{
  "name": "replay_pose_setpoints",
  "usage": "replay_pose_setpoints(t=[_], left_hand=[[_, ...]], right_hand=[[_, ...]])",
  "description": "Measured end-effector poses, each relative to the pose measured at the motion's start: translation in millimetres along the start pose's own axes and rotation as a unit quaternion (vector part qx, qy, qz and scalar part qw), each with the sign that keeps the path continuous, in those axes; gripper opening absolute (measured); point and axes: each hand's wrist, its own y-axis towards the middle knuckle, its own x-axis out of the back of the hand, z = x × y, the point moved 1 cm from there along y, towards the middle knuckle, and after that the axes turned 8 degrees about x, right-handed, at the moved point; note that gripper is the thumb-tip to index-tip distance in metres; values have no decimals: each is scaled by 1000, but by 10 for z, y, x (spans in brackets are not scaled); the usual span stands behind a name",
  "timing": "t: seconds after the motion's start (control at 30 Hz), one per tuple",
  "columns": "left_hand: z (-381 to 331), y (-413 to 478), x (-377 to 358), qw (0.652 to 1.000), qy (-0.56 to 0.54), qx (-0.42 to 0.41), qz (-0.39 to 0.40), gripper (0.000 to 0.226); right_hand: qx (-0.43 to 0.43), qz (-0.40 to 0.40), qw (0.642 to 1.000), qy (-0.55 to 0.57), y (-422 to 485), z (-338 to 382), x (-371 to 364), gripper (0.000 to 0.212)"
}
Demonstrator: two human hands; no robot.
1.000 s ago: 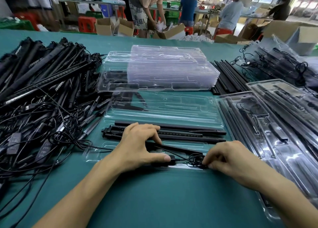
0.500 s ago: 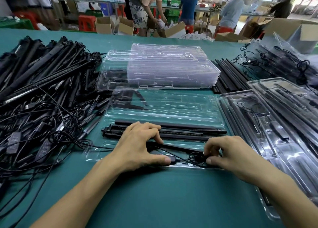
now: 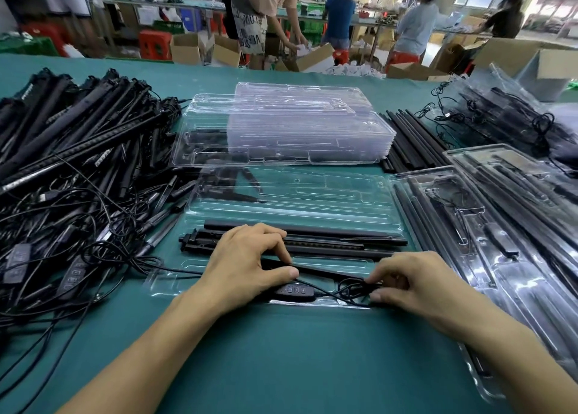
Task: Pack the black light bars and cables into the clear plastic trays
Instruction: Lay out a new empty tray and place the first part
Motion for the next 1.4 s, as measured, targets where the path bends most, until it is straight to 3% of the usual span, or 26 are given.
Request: replay_pose_setpoints(t=[0.3,0.4,0.47,0.6,0.77,1.07,1.23,1.4], left_hand=[[17,-18,13,999,-40,6,-6,19],[35,-23,16,1000,-29,3,-1,37],[44,-31,7,1000,-14,-6,5,45],[55,-16,-6,1000,-14,-12,-5,33],[63,-8,-17,1000,0,-10,5,40],[17,-18,22,999,-16,-24,-37,32],[-33,-46,49,997,48,-29,-58,30],[-73,5,101,998,54,-20,-14,24]], right_hand=[[-27,4,997,-70,6,75,-41,9],[-38,10,997,-73,-33,137,-42,27],[-51,10,997,-63,-45,151,-29,25],[-50,-6,997,-61,-42,136,-33,13],[-61,-1,997,-48,-45,115,-38,12],[-110,-5,993,31,-29,48,-1,27],[-97,-13,995,22,-38,66,-37,39],[-90,-1,996,26,-54,54,-41,32]])
